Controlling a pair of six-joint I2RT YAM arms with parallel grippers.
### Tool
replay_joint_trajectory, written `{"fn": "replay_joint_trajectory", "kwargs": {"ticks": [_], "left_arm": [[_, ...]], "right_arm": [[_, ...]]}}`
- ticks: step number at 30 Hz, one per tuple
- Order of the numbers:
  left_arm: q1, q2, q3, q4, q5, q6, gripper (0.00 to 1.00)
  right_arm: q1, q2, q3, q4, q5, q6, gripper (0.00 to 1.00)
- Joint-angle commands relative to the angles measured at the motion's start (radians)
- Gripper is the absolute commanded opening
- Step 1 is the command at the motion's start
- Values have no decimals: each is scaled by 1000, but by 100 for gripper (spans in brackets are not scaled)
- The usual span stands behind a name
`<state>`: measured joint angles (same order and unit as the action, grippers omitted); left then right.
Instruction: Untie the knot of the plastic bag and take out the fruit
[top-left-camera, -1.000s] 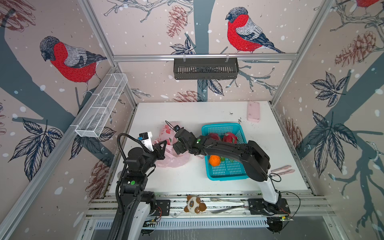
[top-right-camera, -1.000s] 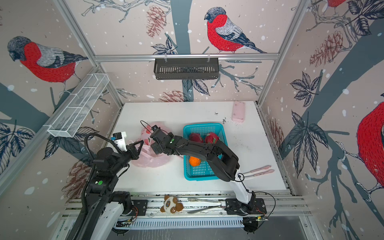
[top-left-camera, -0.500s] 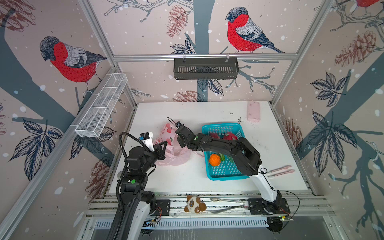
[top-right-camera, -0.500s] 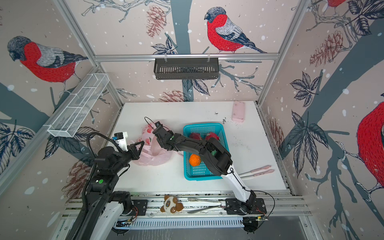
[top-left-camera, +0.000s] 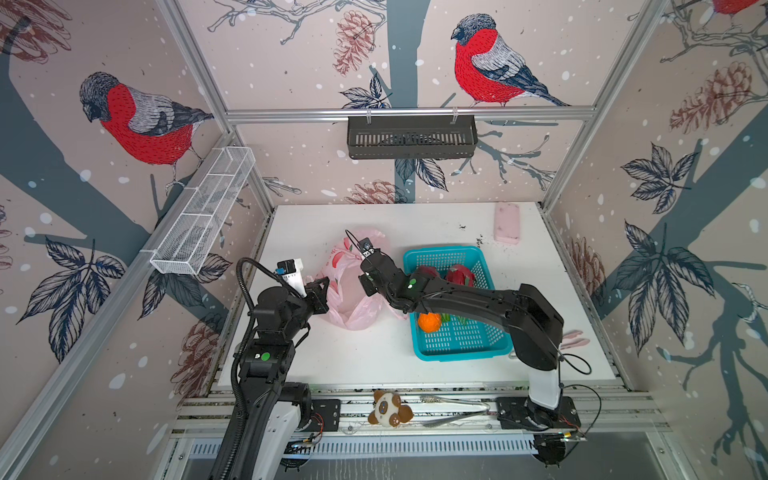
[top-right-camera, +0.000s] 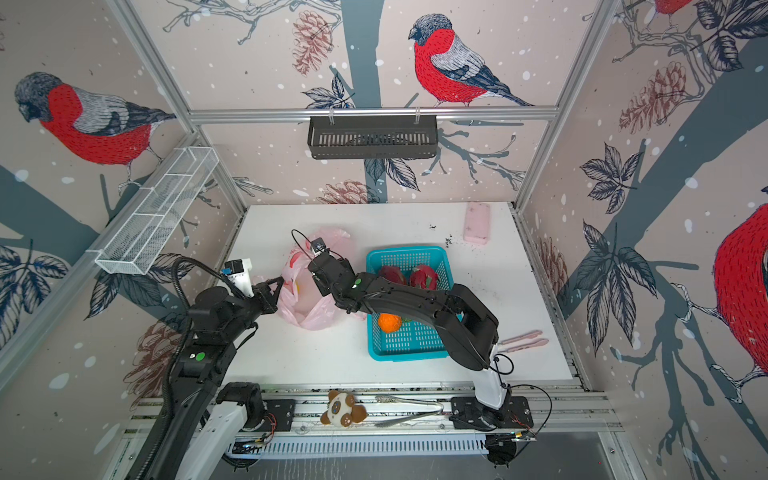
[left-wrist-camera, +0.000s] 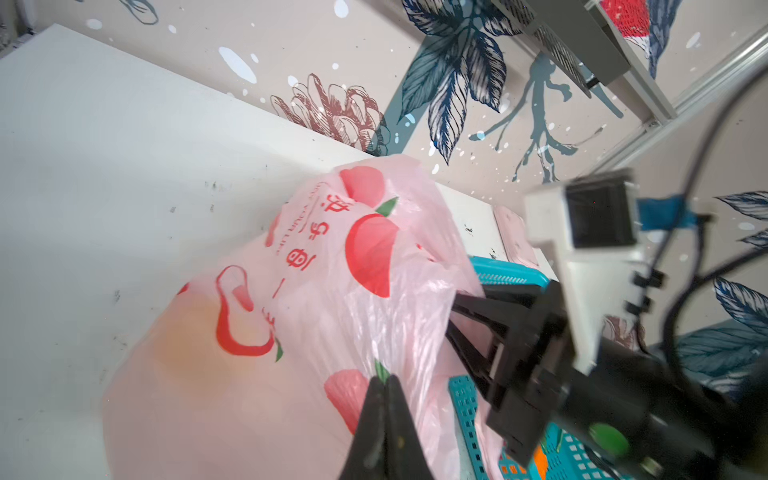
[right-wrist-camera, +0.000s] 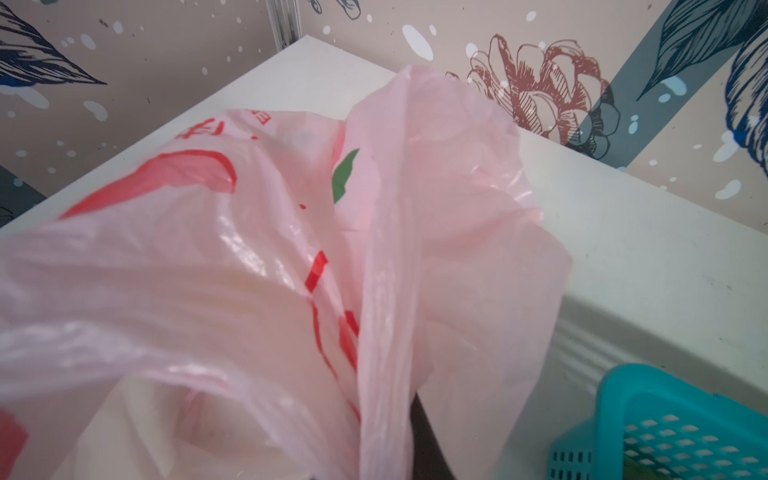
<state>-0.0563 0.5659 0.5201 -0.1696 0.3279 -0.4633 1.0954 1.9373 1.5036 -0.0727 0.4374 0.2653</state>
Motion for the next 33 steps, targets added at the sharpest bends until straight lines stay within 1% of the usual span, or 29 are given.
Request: {"fn": "replay_joint_trajectory", "kwargs": {"ticks": [1,6,9,13,16,19,24,28,33], "left_arm": [[0,-3,8,4,-74,16,0],[0,-14,-10,-18,-143,-12,0],[0,-27,-32,-25,-195,-38,0],[0,-48,-40,-14,-269,-57,0],[1,-61,-22,32,-294,-58,0],[1,-55,13,86,-287,-39,0],[1,-21,67,175,-231,-7,0],[1,9,87,236,-183,-8,0],[0,30,93,298,-128,-17,0]], "right_arm": [[37,-47,-35,59,121,15,14],[106,-92,-84,88,279,25,14],[142,-108,-106,99,337,46,14],[167,-126,-139,101,349,113,14],[176,-127,-159,92,343,160,14],[178,-127,-183,92,343,211,14],[181,-129,-233,139,355,276,14],[181,-125,-272,187,362,328,14],[180,-100,-288,205,354,390,14]]}}
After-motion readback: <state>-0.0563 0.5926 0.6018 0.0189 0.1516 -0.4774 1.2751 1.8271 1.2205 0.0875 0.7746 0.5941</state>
